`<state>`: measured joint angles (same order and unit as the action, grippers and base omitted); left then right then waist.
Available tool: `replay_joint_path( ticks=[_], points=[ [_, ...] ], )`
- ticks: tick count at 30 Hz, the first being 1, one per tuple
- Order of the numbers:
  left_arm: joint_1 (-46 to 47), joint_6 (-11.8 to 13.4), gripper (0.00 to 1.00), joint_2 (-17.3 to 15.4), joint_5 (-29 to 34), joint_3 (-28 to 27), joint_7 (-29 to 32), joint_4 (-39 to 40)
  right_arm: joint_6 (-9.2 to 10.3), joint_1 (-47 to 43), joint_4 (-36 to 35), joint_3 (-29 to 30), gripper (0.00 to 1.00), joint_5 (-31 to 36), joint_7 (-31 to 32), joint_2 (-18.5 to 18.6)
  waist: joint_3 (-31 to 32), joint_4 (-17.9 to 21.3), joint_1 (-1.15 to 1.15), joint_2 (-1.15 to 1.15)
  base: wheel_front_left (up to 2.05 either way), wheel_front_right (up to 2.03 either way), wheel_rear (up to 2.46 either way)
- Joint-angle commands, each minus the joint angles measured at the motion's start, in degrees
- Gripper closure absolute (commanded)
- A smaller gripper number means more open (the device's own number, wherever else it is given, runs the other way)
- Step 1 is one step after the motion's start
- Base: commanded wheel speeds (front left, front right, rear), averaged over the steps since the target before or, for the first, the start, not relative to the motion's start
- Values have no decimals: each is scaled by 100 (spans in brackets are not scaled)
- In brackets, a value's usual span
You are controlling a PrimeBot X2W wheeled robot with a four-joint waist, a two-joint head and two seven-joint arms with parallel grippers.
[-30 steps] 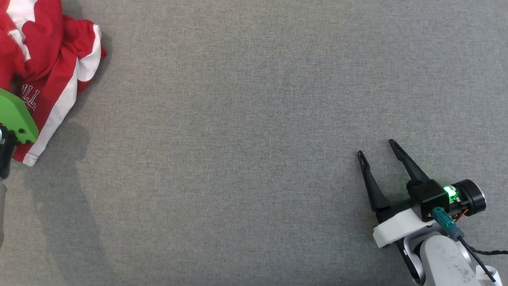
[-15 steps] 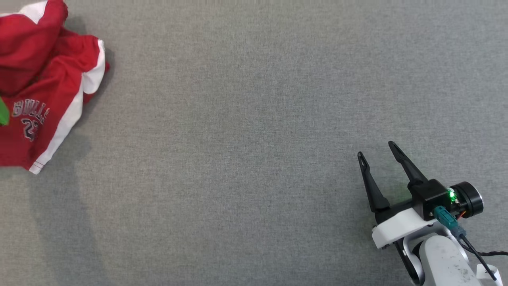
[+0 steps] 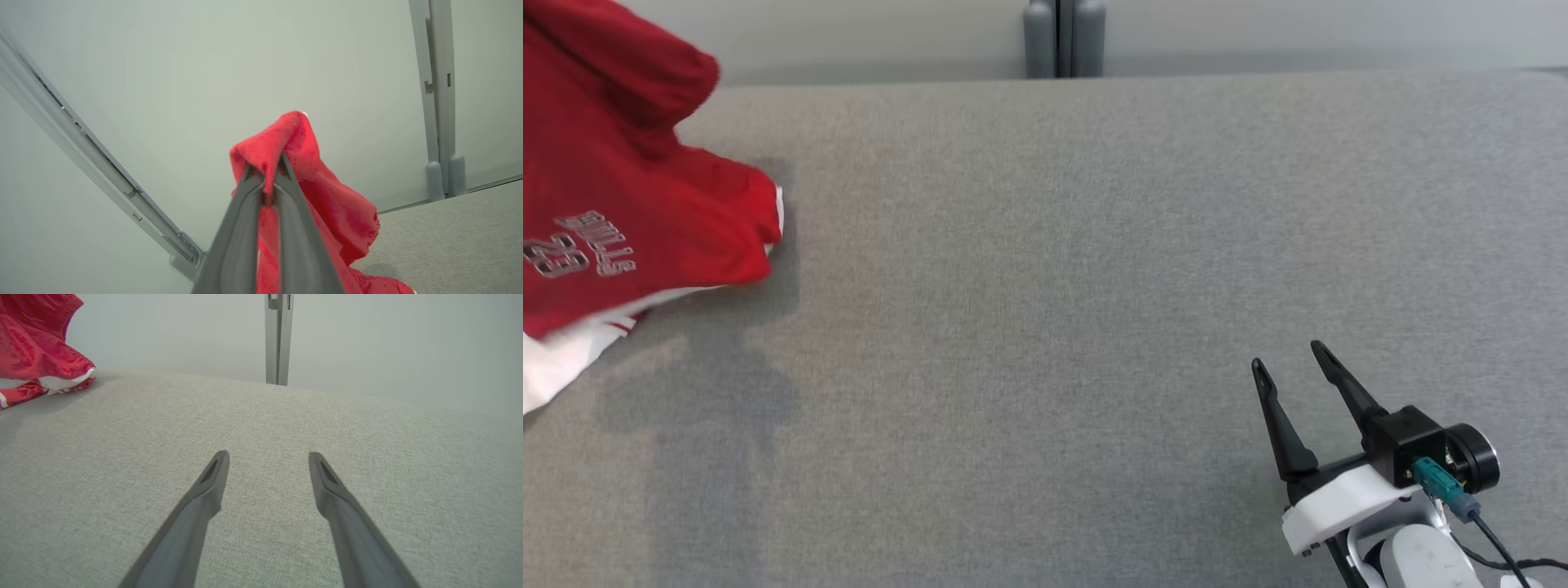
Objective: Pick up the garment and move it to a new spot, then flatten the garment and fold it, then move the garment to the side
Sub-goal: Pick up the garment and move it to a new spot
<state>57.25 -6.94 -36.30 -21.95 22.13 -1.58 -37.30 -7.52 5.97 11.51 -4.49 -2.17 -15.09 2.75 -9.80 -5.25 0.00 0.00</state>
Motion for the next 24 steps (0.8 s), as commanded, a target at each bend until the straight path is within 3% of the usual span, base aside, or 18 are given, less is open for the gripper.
replay_joint_path(
  ticks=[1,6,14,18,24],
  points=[
    [147,-19,100,-22,33,91,14,175,6,-118,25,18,0,-69,-12,23,472,306,0,0,0,0,0],
    [345,-45,100,165,19,477,-15,781,6,-235,67,88,0,-152,-12,25,714,540,0,0,0,0,0],
    [437,-55,100,824,-258,1159,-206,1464,6,-293,70,297,0,-206,-12,24,865,884,0,0,0,0,0],
    [159,-54,100,1192,-500,1299,-433,1518,6,-286,41,408,0,-232,-12,24,848,1016,0,0,0,0,0],
    [-855,220,100,1737,-889,1183,-1172,1270,6,-311,37,608,0,-263,-12,22,775,1103,0,0,0,0,0]
  ],
)
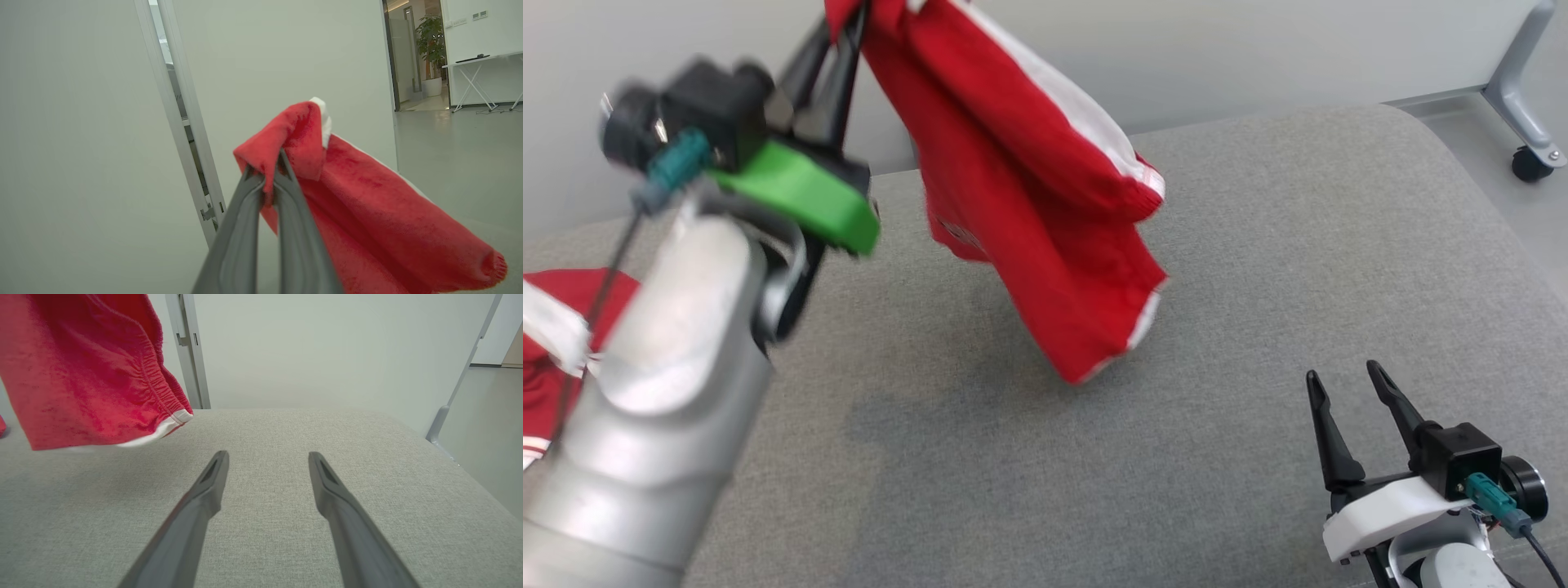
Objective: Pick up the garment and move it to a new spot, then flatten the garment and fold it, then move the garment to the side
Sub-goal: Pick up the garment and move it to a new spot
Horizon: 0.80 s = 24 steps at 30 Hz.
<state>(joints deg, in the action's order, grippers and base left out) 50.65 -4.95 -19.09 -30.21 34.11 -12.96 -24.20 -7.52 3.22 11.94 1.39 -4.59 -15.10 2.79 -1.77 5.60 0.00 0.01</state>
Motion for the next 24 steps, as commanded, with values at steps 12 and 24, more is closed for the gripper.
replay_joint_path(
  ticks=[12,24],
  points=[
    [-2727,70,100,768,-91,-1085,-227,-704,6,66,-5,117,0,0,-11,20,-325,-67,0,-1,0,0,0],
    [-3473,-153,0,1233,165,-2293,-227,-1318,6,71,75,-19,0,37,-11,20,-267,-226,0,-1,0,0,0]
  ],
)
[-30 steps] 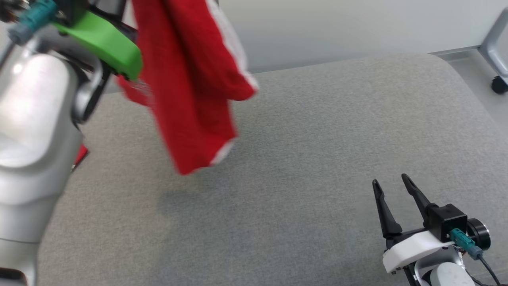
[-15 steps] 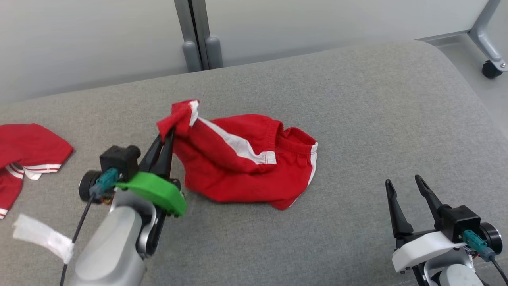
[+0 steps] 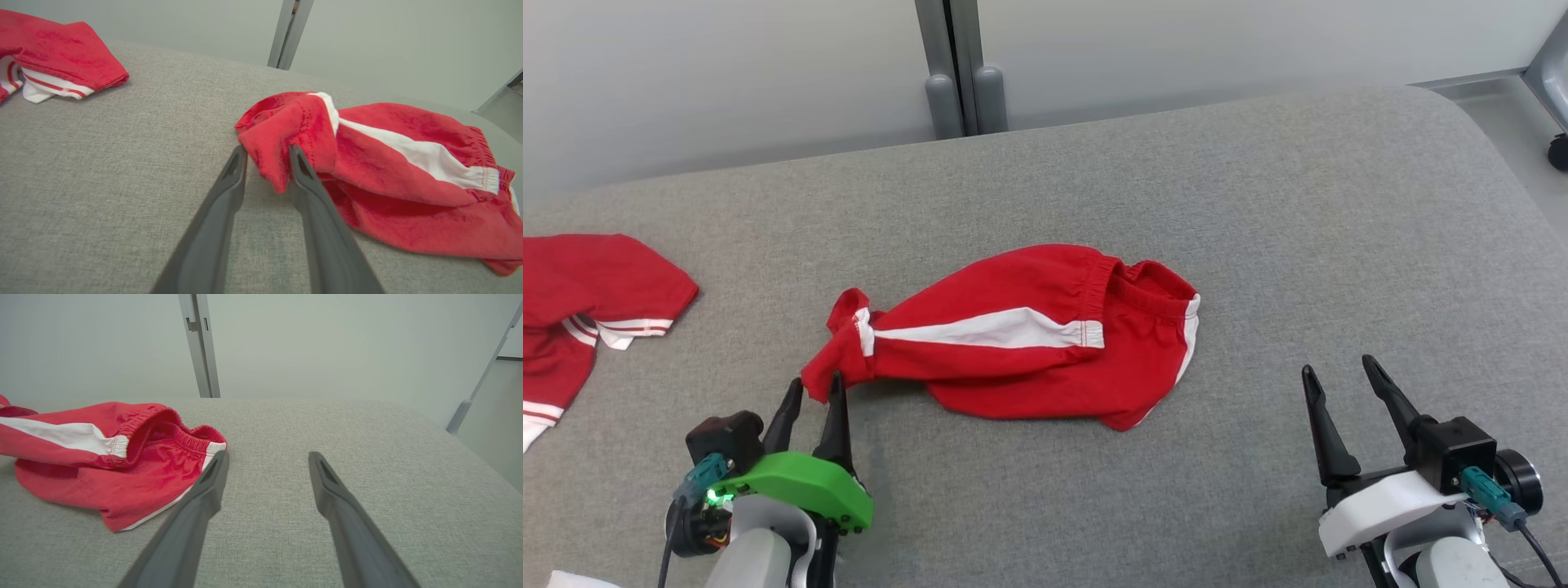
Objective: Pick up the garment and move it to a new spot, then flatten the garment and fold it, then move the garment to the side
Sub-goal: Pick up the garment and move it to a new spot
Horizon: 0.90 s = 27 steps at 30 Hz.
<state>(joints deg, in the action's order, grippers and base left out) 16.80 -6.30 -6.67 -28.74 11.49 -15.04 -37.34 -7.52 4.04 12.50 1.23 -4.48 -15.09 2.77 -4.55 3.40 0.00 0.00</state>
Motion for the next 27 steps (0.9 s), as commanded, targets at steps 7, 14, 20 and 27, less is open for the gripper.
replay_joint_path(
  ticks=[7,14,20,27],
  points=[
    [-373,-84,0,93,376,-501,-20,294,6,-71,17,-19,0,58,-12,22,76,-39,0,0,0,0,0],
    [-712,-120,0,139,807,-582,-14,972,6,-101,19,16,0,163,-12,21,264,-114,0,0,0,0,0],
    [-1119,-121,0,218,941,-542,-13,1514,6,-137,-44,-7,0,230,-12,22,434,-168,0,0,0,0,0],
    [-1608,-122,0,334,938,-632,-13,1899,6,-273,-34,-70,0,206,-12,22,603,-251,0,0,0,0,0]
  ],
)
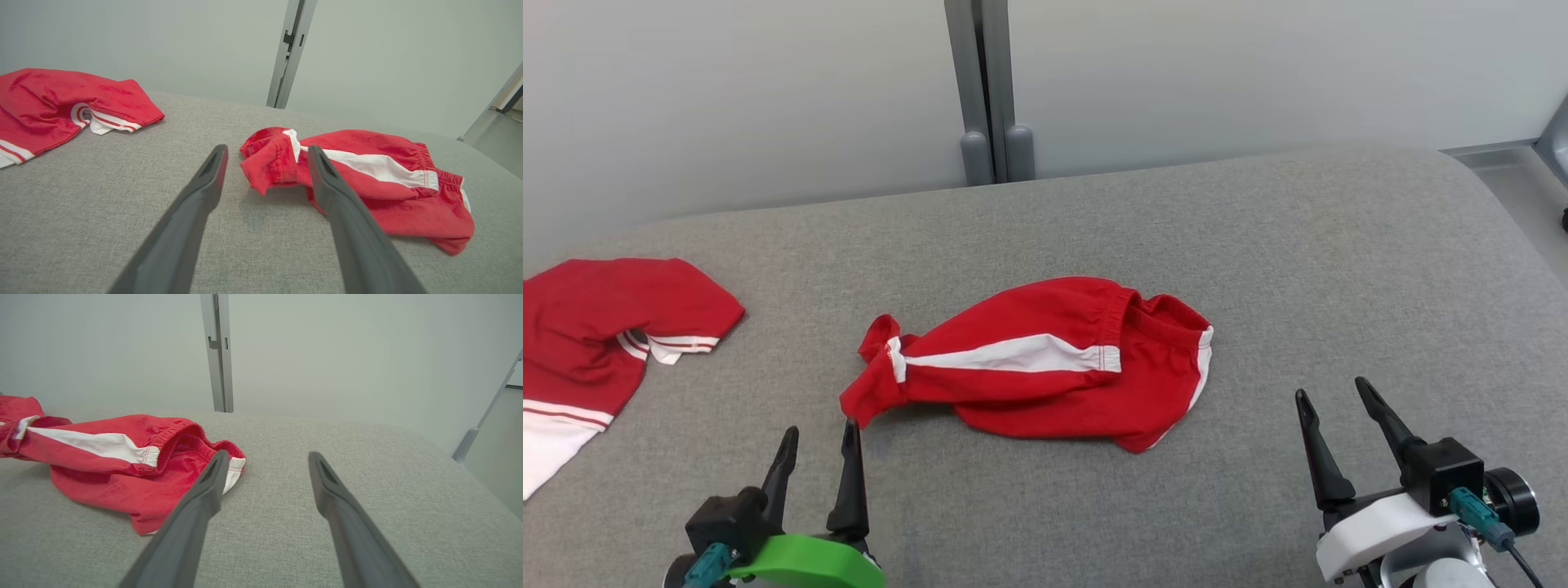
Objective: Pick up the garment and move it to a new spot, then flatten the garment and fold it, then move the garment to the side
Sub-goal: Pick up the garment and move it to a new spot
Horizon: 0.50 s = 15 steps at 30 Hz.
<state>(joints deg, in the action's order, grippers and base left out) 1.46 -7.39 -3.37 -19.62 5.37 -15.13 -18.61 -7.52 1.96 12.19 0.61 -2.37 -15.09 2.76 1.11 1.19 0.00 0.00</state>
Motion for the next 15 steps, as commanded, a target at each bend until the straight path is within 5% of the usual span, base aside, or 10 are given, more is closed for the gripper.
replay_joint_path(
  ticks=[1,15],
  points=[
    [-124,-13,0,7,45,-38,-3,61,6,-75,1,-21,0,-23,-12,23,51,-39,0,0,0,0,0],
    [-623,-14,0,46,68,-47,-4,304,6,-261,124,-159,0,-235,-12,23,199,-114,0,0,0,0,0]
  ],
)
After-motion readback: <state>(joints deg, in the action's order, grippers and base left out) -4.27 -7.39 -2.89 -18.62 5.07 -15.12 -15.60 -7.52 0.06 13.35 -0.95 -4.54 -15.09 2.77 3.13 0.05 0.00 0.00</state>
